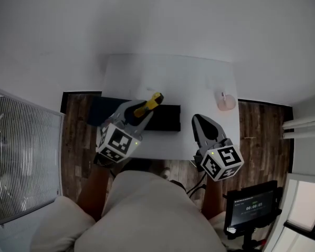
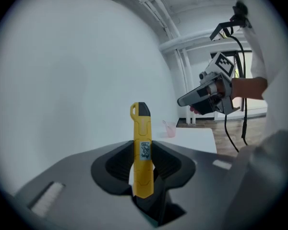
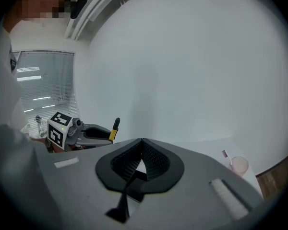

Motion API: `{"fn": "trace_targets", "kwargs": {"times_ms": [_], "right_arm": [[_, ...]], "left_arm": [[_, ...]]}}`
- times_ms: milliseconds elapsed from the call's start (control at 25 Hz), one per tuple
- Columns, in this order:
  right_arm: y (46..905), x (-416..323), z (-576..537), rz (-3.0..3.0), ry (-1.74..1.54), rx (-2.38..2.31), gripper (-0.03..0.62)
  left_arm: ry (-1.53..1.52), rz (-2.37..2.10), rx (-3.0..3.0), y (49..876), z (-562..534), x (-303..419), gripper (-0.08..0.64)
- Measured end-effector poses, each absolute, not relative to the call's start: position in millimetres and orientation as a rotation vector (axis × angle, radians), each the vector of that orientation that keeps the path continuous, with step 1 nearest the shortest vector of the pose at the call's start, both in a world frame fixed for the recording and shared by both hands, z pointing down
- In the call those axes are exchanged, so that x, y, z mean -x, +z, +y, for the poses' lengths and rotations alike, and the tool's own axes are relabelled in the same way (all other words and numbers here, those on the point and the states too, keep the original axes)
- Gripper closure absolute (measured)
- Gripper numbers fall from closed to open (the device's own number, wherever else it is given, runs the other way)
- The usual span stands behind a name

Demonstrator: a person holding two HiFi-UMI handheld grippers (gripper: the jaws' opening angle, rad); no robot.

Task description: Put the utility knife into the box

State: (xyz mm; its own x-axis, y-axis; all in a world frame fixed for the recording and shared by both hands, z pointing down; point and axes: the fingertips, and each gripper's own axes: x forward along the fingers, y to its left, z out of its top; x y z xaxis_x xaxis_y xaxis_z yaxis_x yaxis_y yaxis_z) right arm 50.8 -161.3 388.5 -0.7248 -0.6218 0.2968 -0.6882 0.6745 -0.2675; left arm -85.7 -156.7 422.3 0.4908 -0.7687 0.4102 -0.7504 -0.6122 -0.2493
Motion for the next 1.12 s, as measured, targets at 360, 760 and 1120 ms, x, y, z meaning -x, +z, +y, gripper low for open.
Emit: {"fn": "trace_targets", "kwargs": {"times_ms": [360, 760, 1120], "right_arm": [[403, -57, -158, -2.651, 0.595, -1.089, 0.591], [417, -63, -152, -2.597, 0.649, -1.120, 0.591], [425, -63, -147, -2.568, 0.668, -1.111, 0.591]], "left_arm": [[-0.877, 1.290, 2.697, 444, -157, 76, 0.449], [-1.066, 1.168, 2.664, 481, -151, 63, 0.448], [-1.147, 1.119, 2.684, 504, -151, 63, 0.448]]}}
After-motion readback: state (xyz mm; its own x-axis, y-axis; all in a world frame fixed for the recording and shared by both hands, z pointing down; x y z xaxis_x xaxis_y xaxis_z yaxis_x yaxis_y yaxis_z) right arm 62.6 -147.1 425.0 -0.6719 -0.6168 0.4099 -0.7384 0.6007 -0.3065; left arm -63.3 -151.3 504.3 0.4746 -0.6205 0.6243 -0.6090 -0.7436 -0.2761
